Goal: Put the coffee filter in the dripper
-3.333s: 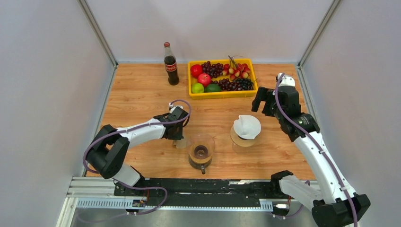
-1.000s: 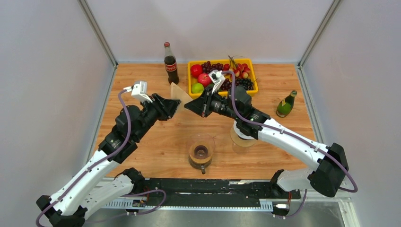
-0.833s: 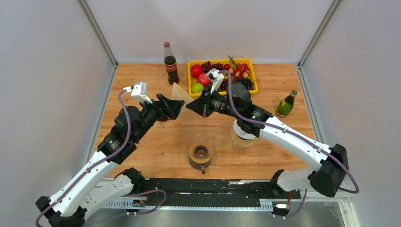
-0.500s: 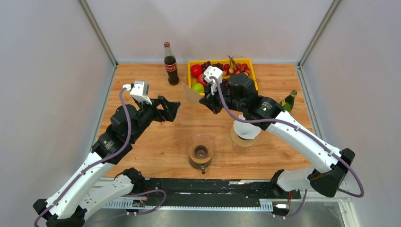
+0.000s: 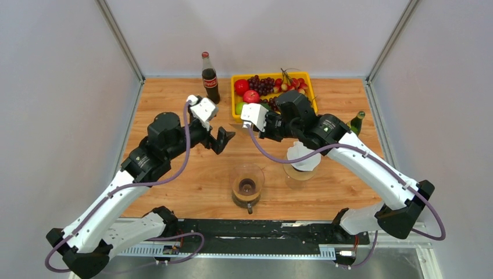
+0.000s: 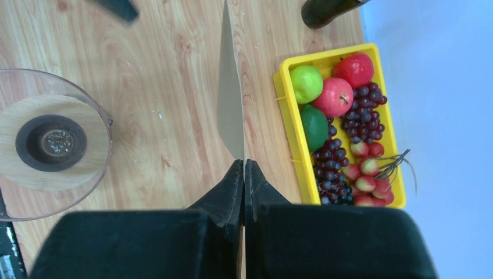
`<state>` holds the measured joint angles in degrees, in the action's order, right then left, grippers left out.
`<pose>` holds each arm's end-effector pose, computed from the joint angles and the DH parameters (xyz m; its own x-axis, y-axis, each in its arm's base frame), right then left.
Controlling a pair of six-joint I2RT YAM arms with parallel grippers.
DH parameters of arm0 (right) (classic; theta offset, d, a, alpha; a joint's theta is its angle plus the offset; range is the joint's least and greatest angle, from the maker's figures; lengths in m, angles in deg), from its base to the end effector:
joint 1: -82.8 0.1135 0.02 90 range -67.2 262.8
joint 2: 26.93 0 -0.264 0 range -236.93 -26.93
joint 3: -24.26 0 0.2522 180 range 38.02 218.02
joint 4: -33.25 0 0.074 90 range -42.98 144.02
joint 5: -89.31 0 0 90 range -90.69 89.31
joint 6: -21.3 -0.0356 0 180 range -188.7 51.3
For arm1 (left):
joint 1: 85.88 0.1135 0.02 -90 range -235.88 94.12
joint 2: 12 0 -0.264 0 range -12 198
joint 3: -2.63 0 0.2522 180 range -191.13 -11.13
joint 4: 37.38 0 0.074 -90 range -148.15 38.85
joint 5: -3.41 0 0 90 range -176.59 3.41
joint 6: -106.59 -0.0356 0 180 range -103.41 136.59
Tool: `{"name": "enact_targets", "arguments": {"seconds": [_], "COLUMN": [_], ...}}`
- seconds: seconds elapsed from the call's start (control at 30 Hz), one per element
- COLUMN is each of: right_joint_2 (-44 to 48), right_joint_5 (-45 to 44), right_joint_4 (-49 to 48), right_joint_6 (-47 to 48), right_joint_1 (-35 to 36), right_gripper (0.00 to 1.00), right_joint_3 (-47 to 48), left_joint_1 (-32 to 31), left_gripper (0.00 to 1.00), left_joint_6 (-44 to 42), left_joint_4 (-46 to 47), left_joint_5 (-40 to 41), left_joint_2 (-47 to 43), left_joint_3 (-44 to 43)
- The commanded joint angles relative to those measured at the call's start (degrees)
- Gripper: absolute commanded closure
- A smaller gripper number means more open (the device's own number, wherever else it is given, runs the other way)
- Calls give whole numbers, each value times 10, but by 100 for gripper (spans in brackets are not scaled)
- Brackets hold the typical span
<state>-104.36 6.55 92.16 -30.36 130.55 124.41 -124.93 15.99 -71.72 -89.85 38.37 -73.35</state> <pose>0.1872 0.2128 0.4040 0.1865 -0.7099 -0.6792 -0.8759 0.1930 -0.4423 0.1442 -0.1196 0.4092 -0.1108 0.1034 -0.9885 0.6738 0.7389 0.0017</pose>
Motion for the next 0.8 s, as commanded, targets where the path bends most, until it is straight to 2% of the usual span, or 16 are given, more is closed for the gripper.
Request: {"name": "enact_targets", "arguments": {"seconds": [0.0,0.13,0.53,0.67,0.73,0.77], "right_joint_2": [-15,-20,-21,-24,-27,-29], "right_joint_5": [33,47,99,99,92,88], "right_joint_4": [28,39,86,89,89,89], "right_joint_6": [74,85,110,110,107,104], "right_joint_1": [-1,-1,-1,-1,-1,-1], "right_gripper": [100,100,100,100,100,100], "right_joint_3": [47,63,97,102,105,108], "left_joint_1": [-2,-2,-2,-2,-2,-2], "left_gripper": [0,3,36,55,75,80], "left_joint_6": [-155,-188,-186,-179,-176,-175], "left_joint_4": [-36,-72,-77,-73,-72,-71], "left_joint_5": [-170,-221,-248,-260,-260,-259], "left_joint_2": [38,74,112,122,124,124], "left_joint_3": [-29,-50,-60,-62,-62,-62]}}
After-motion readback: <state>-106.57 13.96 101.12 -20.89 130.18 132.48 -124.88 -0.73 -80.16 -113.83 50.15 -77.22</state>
